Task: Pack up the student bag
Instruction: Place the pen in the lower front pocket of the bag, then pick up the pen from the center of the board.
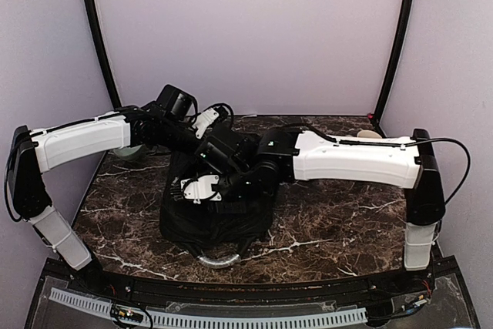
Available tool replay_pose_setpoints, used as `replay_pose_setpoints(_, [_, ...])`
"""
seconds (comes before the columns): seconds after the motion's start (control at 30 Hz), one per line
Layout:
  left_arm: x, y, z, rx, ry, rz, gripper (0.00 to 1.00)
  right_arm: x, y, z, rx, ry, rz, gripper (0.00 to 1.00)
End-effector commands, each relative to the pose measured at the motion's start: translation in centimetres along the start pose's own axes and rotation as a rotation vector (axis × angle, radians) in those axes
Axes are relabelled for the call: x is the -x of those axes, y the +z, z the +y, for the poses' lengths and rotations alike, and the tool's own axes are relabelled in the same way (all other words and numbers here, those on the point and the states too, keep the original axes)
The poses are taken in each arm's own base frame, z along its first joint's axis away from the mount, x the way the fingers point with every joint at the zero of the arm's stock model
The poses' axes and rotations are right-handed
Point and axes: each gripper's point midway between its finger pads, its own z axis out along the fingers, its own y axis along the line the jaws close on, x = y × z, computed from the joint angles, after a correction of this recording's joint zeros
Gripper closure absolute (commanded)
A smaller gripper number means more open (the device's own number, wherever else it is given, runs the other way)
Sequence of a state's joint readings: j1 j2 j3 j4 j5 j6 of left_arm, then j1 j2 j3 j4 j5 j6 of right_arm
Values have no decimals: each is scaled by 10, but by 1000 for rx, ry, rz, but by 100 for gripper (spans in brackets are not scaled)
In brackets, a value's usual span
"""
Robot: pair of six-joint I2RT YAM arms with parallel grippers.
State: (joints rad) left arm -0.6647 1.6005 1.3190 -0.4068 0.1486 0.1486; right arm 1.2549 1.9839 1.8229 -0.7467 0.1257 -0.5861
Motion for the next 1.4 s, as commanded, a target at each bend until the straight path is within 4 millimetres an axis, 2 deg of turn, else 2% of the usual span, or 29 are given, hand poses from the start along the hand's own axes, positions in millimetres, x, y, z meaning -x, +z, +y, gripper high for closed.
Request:
replay_pose_setpoints(0.0, [41, -26, 14, 64, 10, -148, 100, -3, -58, 42, 330, 42, -45, 63])
replay_pose_setpoints(0.1, [42, -30, 16, 82, 18, -153, 100, -14, -91, 61, 510, 65, -32, 62])
replay_pose_setpoints(0.23, [40, -29, 19, 98, 24, -144, 100, -42, -119, 52, 496, 108, -42, 61])
replay_pose_setpoints(0.3, [38, -26, 20, 100, 23, -138, 100, -59, -128, 33, 465, 172, -50, 62])
replay_pose_setpoints(0.4, [37, -24, 20, 99, 25, -126, 100, -91, -144, -18, 408, 329, -113, 60])
replay_pose_setpoints(0.47, [38, -26, 20, 100, 27, -129, 100, -114, -146, -48, 364, 437, -135, 59])
replay_pose_setpoints(0.53, [39, -27, 21, 104, 27, -134, 100, -146, -134, -83, 261, 568, -110, 57])
replay_pose_setpoints(0.6, [39, -27, 20, 104, 28, -136, 100, -187, -115, -110, 155, 691, -29, 55])
replay_pose_setpoints(0.73, [37, -24, 19, 95, 27, -128, 100, -271, -73, -139, 17, 885, 157, 55])
replay_pose_setpoints(0.83, [38, -26, 18, 88, 28, -134, 100, -310, -50, -148, 17, 1000, 220, 55])
replay_pose_setpoints(0.9, [39, -26, 18, 90, 28, -135, 100, -324, -37, -150, 22, 1023, 259, 55])
replay_pose_setpoints(1.1, [38, -24, 16, 78, 24, -130, 100, -342, -7, -147, 26, 1007, 356, 54])
replay_pose_setpoints(1.37, [38, -24, 15, 72, 21, -132, 100, -350, 23, -134, 20, 941, 442, 53])
